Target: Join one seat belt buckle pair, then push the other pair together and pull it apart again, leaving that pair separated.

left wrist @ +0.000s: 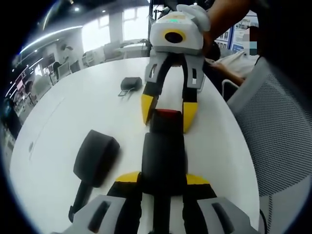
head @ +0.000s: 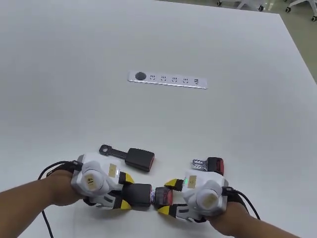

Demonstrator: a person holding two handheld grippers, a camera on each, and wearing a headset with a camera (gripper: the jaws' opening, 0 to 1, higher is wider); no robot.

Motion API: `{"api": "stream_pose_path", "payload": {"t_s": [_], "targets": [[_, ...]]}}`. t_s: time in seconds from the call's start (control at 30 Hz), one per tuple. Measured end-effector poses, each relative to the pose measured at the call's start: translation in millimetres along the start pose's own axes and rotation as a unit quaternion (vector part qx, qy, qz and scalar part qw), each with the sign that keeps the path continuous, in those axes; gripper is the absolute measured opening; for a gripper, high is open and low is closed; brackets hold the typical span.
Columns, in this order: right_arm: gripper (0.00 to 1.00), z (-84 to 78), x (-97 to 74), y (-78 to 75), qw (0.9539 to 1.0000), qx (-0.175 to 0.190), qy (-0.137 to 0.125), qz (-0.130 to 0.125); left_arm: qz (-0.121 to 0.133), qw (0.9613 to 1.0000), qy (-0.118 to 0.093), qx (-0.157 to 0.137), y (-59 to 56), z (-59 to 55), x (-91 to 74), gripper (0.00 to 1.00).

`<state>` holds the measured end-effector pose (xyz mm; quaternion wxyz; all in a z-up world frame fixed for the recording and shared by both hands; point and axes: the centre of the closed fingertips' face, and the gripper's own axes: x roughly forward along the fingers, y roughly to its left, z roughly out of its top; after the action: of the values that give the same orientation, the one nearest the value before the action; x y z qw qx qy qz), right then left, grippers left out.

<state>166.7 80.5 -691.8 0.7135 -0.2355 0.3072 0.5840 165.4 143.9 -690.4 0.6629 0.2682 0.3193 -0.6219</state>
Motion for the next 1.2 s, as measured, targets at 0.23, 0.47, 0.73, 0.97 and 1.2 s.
{"api": "stream_pose_path", "payload": {"t_s": [0.23,0.47,0.73,0.97,1.2], "targets": [[0.33,-2.4,-0.9,3.0,0.9999,0.008,-0.007,0.003,-0.006,0.9999,-0.01,-0.009,-2.3,2.3,0.3,0.32],[0.34,-2.9,-0.6,3.4,0.9999,0.01,-0.011,0.007,-0.01,0.9997,-0.016,-0.013,-3.1,3.3,0.7,0.32],[0.34,-2.2,-1.6,3.7,0.9998,0.012,-0.014,0.008,-0.009,0.9995,-0.021,-0.02,-1.9,2.5,1.9,0.32],[0.35,-1.8,-0.5,4.9,0.9999,0.01,-0.008,0.004,-0.009,0.9999,-0.006,-0.01,-3.0,4.0,3.2,0.33],[0.36,-2.7,0.1,5.2,0.9999,0.011,-0.005,0.002,-0.003,0.9999,0.011,-0.008,-2.6,3.7,4.3,0.34]]}}
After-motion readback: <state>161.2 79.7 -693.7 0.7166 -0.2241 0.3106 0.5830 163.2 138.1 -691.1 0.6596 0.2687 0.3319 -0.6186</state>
